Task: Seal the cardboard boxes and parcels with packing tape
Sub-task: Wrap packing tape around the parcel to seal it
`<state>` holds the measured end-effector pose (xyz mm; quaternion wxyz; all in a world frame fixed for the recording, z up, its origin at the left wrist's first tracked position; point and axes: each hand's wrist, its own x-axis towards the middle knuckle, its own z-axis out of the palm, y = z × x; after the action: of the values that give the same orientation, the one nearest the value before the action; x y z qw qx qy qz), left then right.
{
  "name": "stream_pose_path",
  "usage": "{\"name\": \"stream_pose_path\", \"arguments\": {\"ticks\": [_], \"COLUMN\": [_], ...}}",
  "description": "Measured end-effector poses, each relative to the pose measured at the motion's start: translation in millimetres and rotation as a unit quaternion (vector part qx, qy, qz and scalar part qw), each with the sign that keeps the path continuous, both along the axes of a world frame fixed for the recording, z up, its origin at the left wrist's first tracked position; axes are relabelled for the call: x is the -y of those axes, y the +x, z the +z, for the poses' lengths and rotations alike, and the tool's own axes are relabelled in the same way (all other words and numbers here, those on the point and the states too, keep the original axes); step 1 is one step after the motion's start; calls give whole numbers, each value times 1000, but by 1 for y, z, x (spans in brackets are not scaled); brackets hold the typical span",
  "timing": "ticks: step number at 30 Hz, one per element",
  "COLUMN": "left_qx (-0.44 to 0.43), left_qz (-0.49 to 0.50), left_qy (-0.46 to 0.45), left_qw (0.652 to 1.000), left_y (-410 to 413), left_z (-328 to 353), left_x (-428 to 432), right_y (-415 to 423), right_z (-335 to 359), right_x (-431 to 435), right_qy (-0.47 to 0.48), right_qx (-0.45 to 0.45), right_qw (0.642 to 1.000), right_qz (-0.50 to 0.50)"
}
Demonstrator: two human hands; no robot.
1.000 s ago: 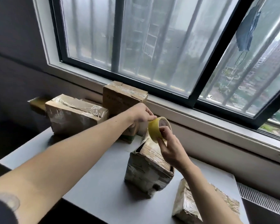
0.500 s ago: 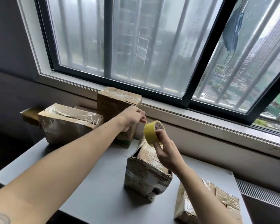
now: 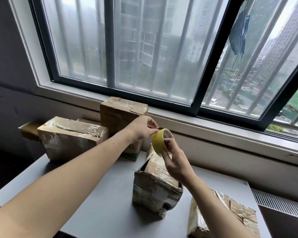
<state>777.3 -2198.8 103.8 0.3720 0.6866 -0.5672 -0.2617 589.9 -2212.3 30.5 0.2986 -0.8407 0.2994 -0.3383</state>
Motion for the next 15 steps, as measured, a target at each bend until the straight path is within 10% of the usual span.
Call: {"name": "stream_pose_path", "arguments": {"ticks": [15], "left_qx": [145], "left_qz": [2], "left_qy": [3], "left_qw": [989], "left_y": [-3], "left_z": [-5], "left_x": [1], "right_y": [2], "right_z": [-1], "right_x": [-4], "right_qy": [13], "right_qx": [-1], "right_qw": [1000], "right_qz": [-5]}}
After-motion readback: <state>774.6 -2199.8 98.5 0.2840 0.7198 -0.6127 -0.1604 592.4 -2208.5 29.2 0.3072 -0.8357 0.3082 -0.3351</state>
